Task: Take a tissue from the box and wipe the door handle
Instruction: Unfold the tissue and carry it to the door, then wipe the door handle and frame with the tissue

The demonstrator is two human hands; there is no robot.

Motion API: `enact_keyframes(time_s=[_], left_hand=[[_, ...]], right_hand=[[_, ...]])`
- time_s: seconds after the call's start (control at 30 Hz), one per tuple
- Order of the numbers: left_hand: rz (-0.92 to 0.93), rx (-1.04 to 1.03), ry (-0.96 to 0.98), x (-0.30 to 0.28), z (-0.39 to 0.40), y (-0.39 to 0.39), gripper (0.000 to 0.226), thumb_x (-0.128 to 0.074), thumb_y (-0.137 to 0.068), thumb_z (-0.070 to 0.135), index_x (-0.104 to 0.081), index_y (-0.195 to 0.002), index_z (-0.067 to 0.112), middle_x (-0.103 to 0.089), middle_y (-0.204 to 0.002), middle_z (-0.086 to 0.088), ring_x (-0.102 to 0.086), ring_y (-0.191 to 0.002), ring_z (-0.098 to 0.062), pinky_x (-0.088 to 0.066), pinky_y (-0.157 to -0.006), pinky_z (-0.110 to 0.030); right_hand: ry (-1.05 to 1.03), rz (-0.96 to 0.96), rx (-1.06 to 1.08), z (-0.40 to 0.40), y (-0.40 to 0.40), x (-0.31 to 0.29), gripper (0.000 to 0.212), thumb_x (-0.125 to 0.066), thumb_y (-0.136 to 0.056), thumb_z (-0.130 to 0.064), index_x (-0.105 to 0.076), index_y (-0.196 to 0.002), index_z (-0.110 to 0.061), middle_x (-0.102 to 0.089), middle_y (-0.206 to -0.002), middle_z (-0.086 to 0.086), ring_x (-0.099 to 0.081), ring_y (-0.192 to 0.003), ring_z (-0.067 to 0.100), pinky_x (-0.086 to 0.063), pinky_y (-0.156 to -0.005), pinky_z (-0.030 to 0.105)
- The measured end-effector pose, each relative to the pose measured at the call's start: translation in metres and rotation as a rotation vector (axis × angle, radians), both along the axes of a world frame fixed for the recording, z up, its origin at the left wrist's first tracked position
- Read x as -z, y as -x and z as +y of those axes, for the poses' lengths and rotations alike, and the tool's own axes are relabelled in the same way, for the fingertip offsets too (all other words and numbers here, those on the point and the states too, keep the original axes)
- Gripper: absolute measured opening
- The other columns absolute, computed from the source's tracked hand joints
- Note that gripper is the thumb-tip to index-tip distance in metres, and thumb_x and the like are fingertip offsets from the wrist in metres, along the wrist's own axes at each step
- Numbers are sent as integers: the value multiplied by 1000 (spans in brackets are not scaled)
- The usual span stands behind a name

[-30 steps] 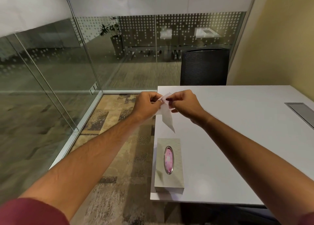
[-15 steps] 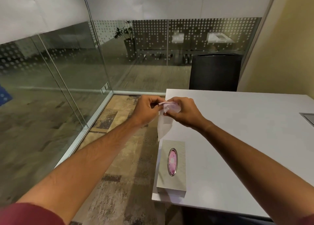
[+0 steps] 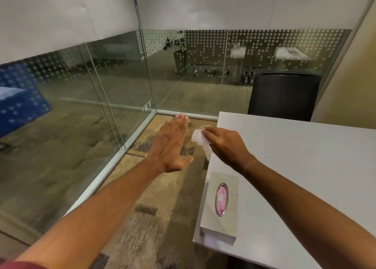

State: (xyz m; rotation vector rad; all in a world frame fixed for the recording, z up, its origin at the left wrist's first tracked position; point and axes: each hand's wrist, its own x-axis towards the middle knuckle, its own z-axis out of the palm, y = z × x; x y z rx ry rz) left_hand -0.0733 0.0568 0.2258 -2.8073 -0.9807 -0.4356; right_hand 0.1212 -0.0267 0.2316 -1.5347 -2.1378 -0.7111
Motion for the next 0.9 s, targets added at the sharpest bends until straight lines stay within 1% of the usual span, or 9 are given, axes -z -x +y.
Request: enact_keyframes(time_s=[0.13,0.2,0.27,0.37,0.47,0.57,0.67,0.77,0.9], left_hand=[[31,-134,-22,3,6,30,115,-38,-80,75,18,-154,7,19,-163,-16,17,-152,-27,5,-125,-43],[30,-215,-40,4,8,50,115,-32,-80,79,21,-153,7,24,-161,-16,21,-150,-27,8,-124,-44],[15,-277,-57,4,9,67,116,-27,-79,82,22,-152,7,26,-160,-16,24,-150,-27,8,-124,-46],[-15,-379,-96,3,9,108,117,-17,-77,87,19,-153,6,25,-160,-17,21,-150,-29,7,-124,-48],[-43,-464,-111,-3,9,154,120,-13,-75,90,13,-155,4,18,-162,-19,18,-151,-30,6,-124,-48],[-44,-552,-143,-8,6,206,120,-7,-75,91,9,-155,3,15,-163,-19,16,-152,-30,5,-124,-48],[-44,-660,-170,-13,0,269,120,-5,-75,91,8,-155,3,14,-163,-19,15,-152,-31,4,-124,-48],[-48,-753,-203,-17,-7,334,117,-11,-79,89,9,-155,3,13,-163,-20,15,-152,-31,2,-124,-49],[-34,-874,-226,-20,-21,416,115,-16,-81,87,9,-155,2,14,-163,-20,15,-152,-32,2,-124,-49]], right_hand=[[-41,-35,-92,13,26,-4,48,-89,-62,-7,-68,-104,5,-70,-99,24,-71,-73,37,-60,-54,38],[-56,-52,-143,22,44,-5,43,-86,-66,-4,-68,-104,6,-70,-99,24,-70,-74,37,-59,-53,39],[-67,-65,-167,31,58,-6,38,-81,-70,1,-67,-105,6,-69,-103,24,-70,-78,37,-58,-52,40],[-106,-82,-243,47,93,-13,33,-75,-74,3,-66,-105,6,-69,-103,24,-70,-79,37,-56,-48,40],[-156,-49,-322,65,138,-22,26,-66,-77,0,-67,-103,5,-69,-101,21,-70,-75,36,-53,-42,37],[-192,-28,-390,82,189,-27,31,-73,-75,3,-68,-106,4,-70,-106,21,-71,-82,36,-57,-48,39],[-272,-11,-492,97,249,-31,28,-70,-76,5,-70,-104,3,-72,-103,21,-72,-82,33,-57,-50,36],[-339,29,-589,107,316,-37,24,-57,-83,3,-71,-102,1,-73,-101,18,-72,-79,31,-56,-48,34],[-353,86,-691,116,405,-42,26,-69,-77,7,-71,-103,2,-72,-100,17,-72,-80,31,-58,-52,35]])
